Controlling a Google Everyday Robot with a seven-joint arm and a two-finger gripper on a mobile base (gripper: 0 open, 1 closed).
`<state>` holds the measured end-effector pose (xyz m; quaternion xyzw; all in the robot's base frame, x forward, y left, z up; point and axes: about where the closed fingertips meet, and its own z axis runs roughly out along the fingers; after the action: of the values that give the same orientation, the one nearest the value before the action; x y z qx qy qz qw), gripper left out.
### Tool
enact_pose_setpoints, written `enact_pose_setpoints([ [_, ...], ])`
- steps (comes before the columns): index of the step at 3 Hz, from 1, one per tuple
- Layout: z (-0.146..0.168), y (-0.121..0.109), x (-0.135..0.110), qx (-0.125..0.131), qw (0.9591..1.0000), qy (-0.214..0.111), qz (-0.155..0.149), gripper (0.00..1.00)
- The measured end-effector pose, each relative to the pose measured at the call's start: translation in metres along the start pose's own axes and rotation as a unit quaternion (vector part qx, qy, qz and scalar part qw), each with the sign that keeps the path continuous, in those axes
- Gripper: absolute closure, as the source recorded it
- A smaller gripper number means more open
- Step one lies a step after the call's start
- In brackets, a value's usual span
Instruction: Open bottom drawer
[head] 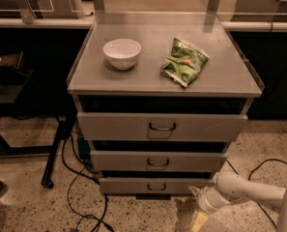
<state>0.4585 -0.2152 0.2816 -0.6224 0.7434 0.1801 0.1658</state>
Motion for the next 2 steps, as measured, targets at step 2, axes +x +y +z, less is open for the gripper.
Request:
enact_pose_setpoints([
  [2, 0.015, -0.005, 0.004, 0.029, 0.9996, -0.004, 0.000, 0.00],
])
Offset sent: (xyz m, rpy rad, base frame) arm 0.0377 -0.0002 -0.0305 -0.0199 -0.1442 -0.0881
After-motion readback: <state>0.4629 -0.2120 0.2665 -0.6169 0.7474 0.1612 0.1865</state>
